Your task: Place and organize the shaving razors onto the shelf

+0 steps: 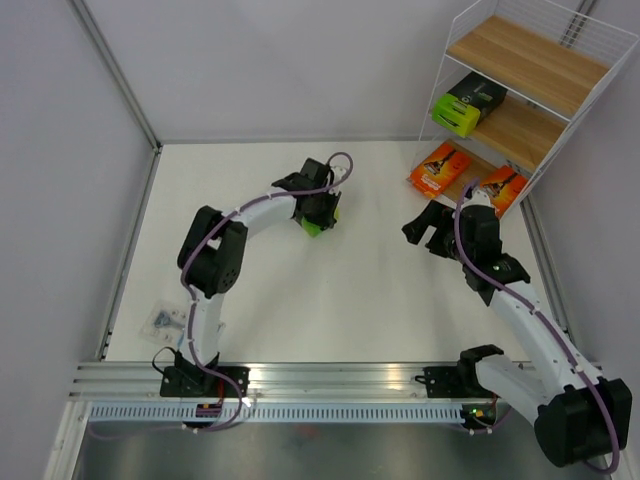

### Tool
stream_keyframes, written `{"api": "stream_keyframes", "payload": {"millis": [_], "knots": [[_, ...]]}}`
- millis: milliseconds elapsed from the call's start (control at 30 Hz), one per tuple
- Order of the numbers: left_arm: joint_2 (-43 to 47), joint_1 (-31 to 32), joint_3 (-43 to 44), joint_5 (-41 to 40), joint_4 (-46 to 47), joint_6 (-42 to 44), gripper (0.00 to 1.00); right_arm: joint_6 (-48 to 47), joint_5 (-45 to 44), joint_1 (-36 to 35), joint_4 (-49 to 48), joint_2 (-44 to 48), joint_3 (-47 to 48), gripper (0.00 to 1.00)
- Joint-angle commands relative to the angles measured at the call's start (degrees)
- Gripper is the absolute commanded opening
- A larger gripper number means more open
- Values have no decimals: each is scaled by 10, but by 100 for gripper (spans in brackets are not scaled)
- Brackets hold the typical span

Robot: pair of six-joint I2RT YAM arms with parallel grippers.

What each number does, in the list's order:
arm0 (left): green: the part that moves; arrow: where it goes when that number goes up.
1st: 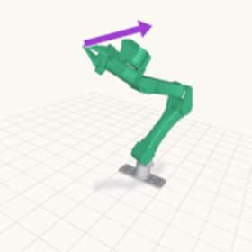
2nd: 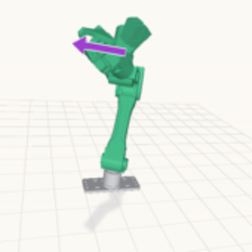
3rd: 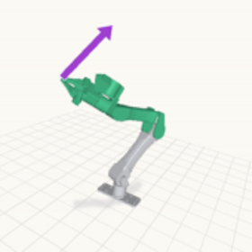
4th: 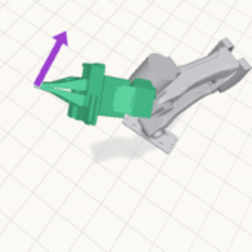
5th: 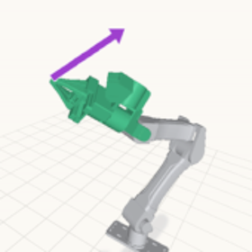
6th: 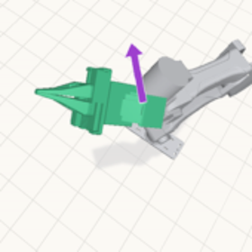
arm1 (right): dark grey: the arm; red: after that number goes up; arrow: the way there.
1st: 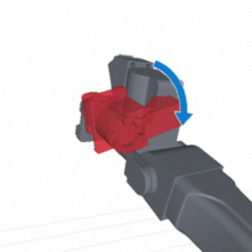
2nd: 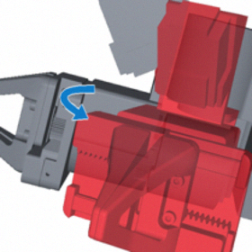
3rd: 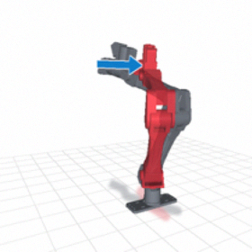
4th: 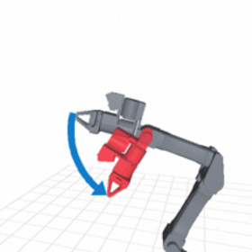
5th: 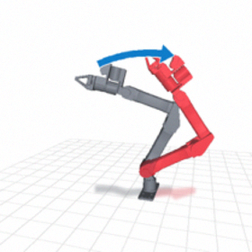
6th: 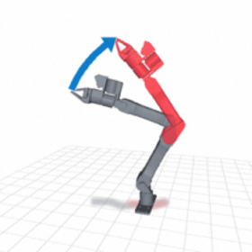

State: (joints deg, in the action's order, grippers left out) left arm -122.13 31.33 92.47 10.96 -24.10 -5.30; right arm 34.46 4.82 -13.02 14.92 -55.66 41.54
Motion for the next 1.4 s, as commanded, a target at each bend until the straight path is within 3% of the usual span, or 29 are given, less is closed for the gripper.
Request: {"api": "stream_keyframes", "payload": {"millis": [0, 333, 567, 867, 1133, 1367], "knots": [[98, 72, -89, -8, 59, -60, 2, 40, -39, -1, 73, 52, -21, 98], [212, 257, -256, -68, 143, -201, 2, 86, -152, -1, 272, 216, -30, 98], [247, 365, -275, -85, 167, -221, 2, 123, -119, -1, 350, 309, -42, 98], [347, 363, -262, -94, 158, -243, 2, 105, -51, -1, 302, 346, -66, 98], [369, 332, -171, -86, 84, -285, 2, 33, 96, -1, 179, 309, -59, 98], [387, 275, -174, -122, 66, -342, 2, -44, 91, -1, 151, 278, -4, 98]]}}
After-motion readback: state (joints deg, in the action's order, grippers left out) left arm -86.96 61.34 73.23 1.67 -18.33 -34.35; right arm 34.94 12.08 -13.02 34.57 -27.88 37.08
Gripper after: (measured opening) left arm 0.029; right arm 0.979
